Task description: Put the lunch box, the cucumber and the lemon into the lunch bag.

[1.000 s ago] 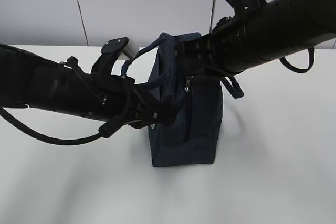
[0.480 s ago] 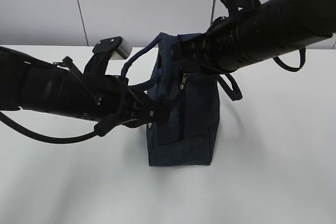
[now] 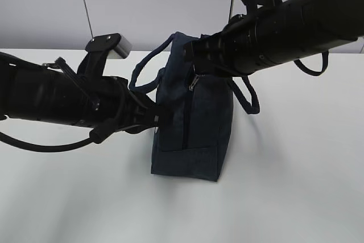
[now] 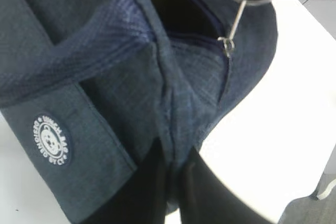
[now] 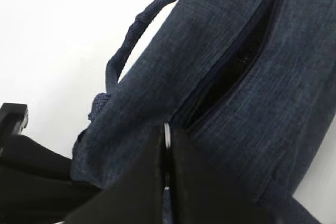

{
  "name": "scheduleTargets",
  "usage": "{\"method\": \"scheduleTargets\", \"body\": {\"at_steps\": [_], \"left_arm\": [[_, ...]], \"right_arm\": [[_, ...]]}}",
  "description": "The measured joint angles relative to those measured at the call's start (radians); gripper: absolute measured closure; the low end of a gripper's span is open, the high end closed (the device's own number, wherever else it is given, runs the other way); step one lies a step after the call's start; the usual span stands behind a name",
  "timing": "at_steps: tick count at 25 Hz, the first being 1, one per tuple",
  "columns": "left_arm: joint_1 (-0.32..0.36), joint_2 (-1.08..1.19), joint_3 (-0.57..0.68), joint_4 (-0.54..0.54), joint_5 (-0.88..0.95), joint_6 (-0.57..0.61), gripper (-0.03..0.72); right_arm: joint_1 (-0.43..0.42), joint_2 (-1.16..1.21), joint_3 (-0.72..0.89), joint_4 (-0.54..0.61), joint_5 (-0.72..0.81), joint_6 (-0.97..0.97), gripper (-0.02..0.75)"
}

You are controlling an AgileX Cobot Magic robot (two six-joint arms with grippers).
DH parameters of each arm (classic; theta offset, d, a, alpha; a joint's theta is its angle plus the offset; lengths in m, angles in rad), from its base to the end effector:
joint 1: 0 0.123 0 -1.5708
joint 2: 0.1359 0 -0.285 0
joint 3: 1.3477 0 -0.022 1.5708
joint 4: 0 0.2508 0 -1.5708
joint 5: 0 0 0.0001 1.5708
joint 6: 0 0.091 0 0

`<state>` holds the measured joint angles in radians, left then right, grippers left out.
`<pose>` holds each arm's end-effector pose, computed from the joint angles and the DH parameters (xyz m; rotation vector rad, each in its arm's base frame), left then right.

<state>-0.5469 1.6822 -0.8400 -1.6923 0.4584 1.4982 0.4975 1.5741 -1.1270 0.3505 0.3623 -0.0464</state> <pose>0.2612 -0.2060 0.1911 0.6423 2.2562 -0.9039 0.3031 0.1772 0.2791 -0.3145 2.3053 0.5419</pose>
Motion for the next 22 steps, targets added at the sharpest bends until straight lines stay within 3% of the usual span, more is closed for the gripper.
{"method": "scheduleTargets", "body": {"at_steps": [22], "left_arm": [[-0.001,-0.033,0.015,0.038,-0.016,-0.006,0.694]], "right_arm": [[0.004,0.005,0.0,0.0,-0.094,-0.033,0.738]]}}
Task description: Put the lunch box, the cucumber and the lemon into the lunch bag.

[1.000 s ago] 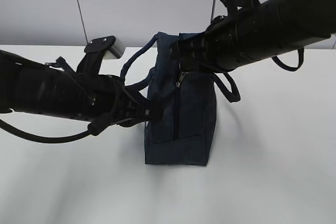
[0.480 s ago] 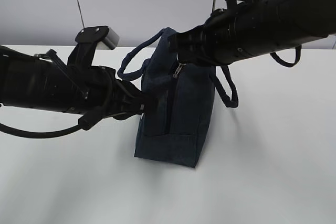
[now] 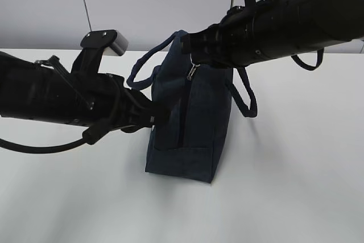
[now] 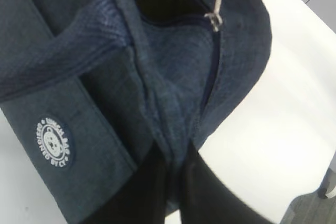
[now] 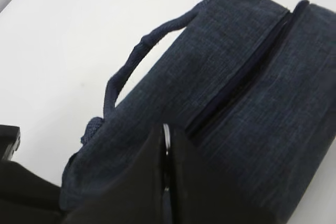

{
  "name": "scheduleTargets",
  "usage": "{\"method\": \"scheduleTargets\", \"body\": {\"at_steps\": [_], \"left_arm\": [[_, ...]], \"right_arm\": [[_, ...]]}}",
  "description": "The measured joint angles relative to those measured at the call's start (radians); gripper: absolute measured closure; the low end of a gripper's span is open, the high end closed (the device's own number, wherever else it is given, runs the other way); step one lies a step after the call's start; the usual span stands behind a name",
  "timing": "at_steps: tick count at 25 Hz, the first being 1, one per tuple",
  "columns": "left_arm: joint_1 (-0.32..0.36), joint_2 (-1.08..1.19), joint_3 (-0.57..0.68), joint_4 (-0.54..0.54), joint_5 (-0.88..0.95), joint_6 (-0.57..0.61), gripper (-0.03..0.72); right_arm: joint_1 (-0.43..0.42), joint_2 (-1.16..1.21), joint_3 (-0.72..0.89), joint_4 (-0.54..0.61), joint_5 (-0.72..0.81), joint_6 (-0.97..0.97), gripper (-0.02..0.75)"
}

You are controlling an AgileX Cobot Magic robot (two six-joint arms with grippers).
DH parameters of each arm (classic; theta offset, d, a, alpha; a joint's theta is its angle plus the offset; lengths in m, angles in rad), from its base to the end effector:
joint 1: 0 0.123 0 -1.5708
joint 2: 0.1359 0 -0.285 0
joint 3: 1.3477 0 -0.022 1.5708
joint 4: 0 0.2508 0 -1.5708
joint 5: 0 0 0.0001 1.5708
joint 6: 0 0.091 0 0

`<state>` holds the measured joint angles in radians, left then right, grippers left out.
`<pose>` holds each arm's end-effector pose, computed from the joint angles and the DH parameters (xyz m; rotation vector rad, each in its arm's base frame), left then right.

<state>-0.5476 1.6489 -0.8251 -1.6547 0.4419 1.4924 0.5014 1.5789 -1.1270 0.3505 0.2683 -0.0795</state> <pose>0.2565 -0.2020 0.1965 0.6744 2.2408 -0.8698 0.3090 0.1788 0.2836 -0.3219 2.2117 0.5231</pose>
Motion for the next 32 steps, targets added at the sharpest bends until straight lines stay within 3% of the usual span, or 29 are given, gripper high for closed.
{"method": "scheduleTargets", "body": {"at_steps": [18,32], "left_arm": [[0.0,-0.002,0.037,0.03,0.073,-0.019,0.694],[0.0,-0.002,0.037,0.081,0.09,-0.075,0.694]], "right_arm": [[0.0,0.019,-0.022,-0.003,-0.089,-0.005,0.738],[0.0,0.13,-0.157,-0.006,-0.081,-0.031,0.738]]}}
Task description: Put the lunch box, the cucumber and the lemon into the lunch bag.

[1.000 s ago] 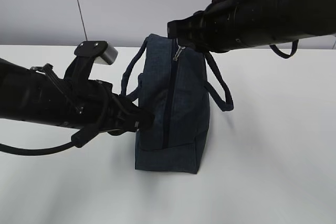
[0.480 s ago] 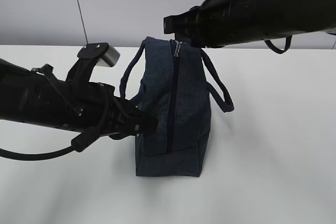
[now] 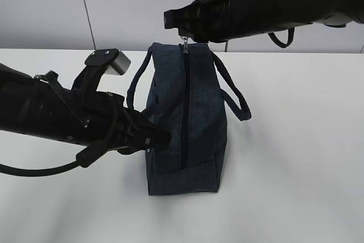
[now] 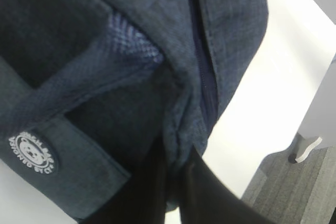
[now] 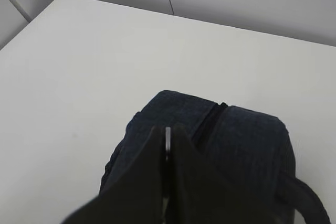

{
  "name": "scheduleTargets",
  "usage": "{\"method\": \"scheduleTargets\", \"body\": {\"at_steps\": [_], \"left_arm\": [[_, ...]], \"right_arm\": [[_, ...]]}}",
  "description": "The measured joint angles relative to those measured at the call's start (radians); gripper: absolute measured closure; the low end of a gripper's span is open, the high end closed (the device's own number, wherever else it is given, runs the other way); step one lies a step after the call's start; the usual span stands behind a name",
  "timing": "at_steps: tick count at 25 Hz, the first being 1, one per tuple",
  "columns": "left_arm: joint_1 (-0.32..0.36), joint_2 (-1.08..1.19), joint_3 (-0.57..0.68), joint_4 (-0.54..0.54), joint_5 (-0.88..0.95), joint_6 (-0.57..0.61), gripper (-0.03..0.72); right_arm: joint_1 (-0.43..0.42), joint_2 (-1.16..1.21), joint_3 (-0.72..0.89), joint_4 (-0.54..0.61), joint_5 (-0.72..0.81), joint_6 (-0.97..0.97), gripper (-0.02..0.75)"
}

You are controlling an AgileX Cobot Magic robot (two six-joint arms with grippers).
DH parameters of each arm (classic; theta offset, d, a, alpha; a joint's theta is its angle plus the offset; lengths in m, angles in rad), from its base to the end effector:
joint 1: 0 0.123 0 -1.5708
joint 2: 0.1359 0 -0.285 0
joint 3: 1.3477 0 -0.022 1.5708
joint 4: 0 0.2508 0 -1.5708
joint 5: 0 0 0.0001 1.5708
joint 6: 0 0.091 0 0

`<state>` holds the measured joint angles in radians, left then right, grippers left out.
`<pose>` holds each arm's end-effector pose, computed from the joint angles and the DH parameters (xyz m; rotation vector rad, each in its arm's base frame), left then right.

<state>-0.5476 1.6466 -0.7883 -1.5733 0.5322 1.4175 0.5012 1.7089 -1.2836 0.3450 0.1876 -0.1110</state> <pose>0.2417 -0.2016 0.1881 0.7367 2.2951 -0.9622 0.3480 0.1973 0.2901 -0.3276 2.0996 0.5047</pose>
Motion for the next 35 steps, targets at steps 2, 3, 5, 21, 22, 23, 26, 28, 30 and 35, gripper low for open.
{"method": "scheduleTargets", "body": {"at_steps": [2,3,5,21,22,23,26,28,30,35], "left_arm": [[0.0,0.0,0.0,0.002,0.0,-0.003,0.694],[0.0,0.0,0.0,0.004,0.0,-0.005,0.694],[0.0,0.0,0.0,0.013,0.0,-0.014,0.694],[0.0,-0.02,0.0,0.097,-0.071,-0.083,0.694],[0.0,-0.022,0.0,0.104,-0.073,-0.087,0.694],[0.0,-0.022,0.0,0.108,-0.076,-0.089,0.694],[0.0,-0.022,0.0,0.115,-0.076,-0.093,0.694],[0.0,-0.022,0.0,0.12,-0.076,-0.094,0.694],[0.0,-0.022,0.0,0.127,-0.074,-0.095,0.694],[0.0,-0.024,0.0,0.177,-0.07,-0.133,0.694]], "right_arm": [[0.0,0.018,-0.023,-0.002,0.012,-0.01,0.738],[0.0,0.026,-0.031,-0.001,0.014,-0.015,0.738],[0.0,0.044,-0.048,-0.001,0.018,-0.019,0.738],[-0.032,0.055,-0.062,-0.001,0.024,-0.043,0.738],[-0.036,0.055,-0.062,-0.001,0.024,-0.043,0.738],[-0.04,0.055,-0.062,-0.001,0.024,-0.043,0.738],[-0.046,0.055,-0.062,-0.001,0.022,-0.045,0.738],[-0.049,0.057,-0.062,-0.001,0.021,-0.045,0.738],[-0.058,0.065,-0.062,-0.001,0.016,-0.045,0.738],[-0.064,0.099,-0.078,-0.001,0.003,-0.049,0.738]]}}
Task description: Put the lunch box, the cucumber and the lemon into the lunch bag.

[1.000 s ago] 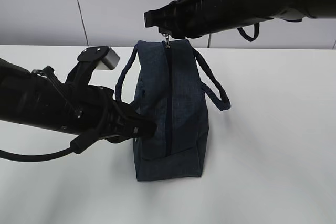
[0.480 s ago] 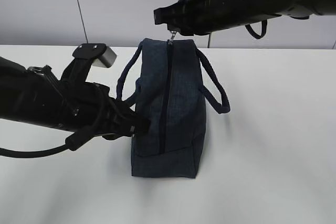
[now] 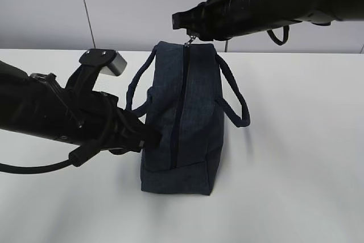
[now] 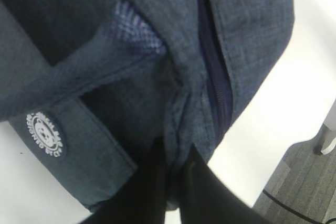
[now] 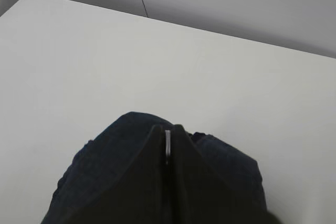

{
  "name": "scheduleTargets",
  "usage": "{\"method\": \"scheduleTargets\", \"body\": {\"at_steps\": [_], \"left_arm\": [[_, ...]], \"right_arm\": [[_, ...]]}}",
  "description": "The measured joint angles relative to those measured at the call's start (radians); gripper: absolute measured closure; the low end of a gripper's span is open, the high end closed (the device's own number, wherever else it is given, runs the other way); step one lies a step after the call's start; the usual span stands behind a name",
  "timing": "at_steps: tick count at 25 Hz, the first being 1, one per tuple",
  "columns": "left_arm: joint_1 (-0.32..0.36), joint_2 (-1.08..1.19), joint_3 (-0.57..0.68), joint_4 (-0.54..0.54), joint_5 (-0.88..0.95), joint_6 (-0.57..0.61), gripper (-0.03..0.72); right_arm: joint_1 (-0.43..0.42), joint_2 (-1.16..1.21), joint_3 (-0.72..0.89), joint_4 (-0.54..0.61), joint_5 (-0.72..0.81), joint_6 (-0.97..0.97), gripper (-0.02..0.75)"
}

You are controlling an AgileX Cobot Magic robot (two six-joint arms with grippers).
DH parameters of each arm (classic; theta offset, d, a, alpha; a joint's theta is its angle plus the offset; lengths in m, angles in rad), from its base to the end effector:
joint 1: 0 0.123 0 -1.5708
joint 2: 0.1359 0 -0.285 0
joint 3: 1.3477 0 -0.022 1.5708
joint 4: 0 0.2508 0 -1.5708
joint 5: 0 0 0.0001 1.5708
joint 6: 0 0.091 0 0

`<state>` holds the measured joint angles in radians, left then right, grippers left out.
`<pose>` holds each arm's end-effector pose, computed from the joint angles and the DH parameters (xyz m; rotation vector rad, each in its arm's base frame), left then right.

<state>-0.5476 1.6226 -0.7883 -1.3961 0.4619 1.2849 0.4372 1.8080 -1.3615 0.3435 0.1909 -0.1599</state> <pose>0.2413 -0.1940 0.1882 0.7681 2.3393 -0.8358 0.3819 0.1849 0.2741 -0.3151 2.1159 0.4322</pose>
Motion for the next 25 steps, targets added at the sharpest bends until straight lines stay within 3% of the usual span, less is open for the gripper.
{"method": "scheduleTargets", "body": {"at_steps": [25], "left_arm": [[0.0,-0.002,0.0,0.043,0.044,-0.019,0.694]], "right_arm": [[-0.035,0.202,-0.209,0.0,0.039,-0.004,0.738]]}}
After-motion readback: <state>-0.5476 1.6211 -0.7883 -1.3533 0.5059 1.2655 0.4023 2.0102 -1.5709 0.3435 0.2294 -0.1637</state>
